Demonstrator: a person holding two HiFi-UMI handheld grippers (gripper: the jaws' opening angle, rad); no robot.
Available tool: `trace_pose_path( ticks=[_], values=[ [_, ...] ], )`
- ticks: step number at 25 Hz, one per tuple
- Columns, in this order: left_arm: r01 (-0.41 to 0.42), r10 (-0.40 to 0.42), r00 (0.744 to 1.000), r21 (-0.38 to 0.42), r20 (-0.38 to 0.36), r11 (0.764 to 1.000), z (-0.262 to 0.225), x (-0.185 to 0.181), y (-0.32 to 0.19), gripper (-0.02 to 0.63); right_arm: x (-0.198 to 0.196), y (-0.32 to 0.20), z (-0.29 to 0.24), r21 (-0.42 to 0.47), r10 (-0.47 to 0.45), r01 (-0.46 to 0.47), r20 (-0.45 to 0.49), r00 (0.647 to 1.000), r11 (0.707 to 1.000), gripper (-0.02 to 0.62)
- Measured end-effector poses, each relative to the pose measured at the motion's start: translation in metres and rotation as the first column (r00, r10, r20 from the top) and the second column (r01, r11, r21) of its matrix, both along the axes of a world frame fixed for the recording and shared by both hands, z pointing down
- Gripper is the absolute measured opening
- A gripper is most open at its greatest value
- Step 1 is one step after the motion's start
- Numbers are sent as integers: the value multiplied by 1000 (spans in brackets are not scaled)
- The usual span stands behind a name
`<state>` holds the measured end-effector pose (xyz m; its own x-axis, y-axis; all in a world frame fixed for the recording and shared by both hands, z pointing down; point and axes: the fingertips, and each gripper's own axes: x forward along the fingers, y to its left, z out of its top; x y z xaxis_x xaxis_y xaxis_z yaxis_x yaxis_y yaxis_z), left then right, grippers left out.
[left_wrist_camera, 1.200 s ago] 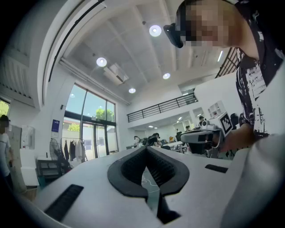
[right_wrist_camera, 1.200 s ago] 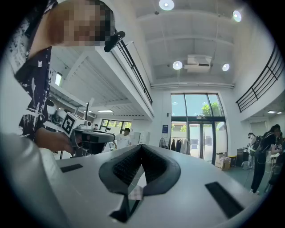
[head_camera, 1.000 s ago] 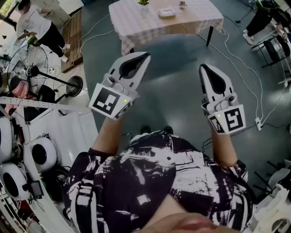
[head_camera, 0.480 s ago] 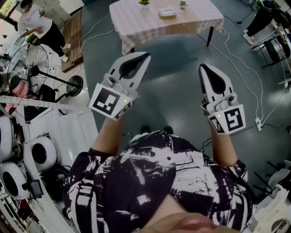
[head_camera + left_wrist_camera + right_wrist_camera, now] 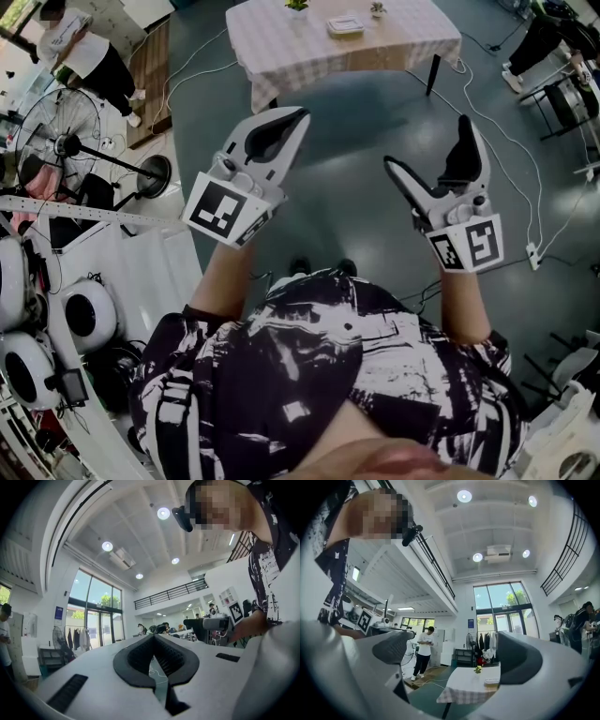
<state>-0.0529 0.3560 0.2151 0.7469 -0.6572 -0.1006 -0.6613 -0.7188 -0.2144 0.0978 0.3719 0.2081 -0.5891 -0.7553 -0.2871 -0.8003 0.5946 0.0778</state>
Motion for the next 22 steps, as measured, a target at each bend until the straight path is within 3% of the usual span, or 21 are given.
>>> trace_pose_path(
  ticks=[22],
  values=[
    [7, -7, 1000, -4, 5, 1000, 1, -1, 6, 0, -9, 6, 9, -37, -55, 53, -49, 997, 998, 575]
  ],
)
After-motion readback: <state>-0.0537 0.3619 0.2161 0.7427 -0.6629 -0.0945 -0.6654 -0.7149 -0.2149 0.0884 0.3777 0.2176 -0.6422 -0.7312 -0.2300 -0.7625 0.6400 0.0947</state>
